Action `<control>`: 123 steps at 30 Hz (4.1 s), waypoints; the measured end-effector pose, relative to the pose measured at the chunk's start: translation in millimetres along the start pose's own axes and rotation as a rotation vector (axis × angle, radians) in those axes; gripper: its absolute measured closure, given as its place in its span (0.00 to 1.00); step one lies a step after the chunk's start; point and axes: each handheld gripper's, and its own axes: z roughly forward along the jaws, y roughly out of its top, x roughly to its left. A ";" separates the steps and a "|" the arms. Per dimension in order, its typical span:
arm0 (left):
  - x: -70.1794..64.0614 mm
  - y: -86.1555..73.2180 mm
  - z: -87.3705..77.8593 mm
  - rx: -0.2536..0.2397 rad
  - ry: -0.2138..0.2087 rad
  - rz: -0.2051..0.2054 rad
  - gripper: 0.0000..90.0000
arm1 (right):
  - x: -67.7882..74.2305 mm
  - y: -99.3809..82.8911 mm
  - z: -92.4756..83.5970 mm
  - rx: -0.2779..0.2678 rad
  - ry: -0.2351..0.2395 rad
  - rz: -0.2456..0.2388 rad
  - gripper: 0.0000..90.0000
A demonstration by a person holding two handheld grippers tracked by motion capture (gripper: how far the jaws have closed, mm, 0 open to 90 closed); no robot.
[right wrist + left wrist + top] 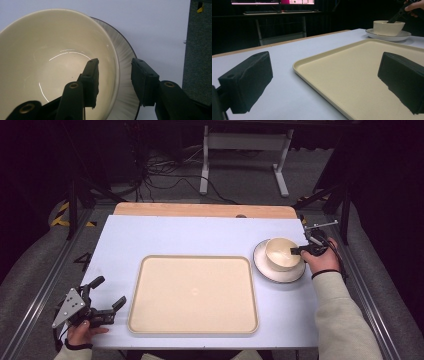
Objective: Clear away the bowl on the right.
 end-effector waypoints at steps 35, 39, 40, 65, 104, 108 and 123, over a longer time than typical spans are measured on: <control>0.1 -0.1 0.0 0.000 0.000 -0.004 0.00 | 4.8 2.7 -1.6 0.058 0.034 0.222 0.92; 0.2 0.0 0.0 0.001 0.000 -0.004 0.00 | 7.0 4.2 -5.4 0.060 0.015 0.208 0.92; 0.1 -0.1 0.0 0.000 0.000 -0.005 0.00 | 7.8 4.9 -7.3 0.061 0.014 0.205 0.92; 0.2 -0.1 0.0 0.001 0.000 -0.005 0.00 | 37.7 18.2 -48.4 0.056 0.039 0.217 0.90; 0.2 0.0 0.2 0.002 -0.001 -0.005 0.00 | 137.3 36.6 -67.7 0.069 0.185 0.091 0.89; 0.2 0.0 0.2 0.002 -0.001 -0.006 0.00 | 150.6 39.5 -67.4 0.071 0.202 0.071 0.89; 0.2 -0.1 0.2 0.002 -0.003 -0.005 0.00 | 193.6 46.4 -66.5 0.074 0.261 0.005 0.88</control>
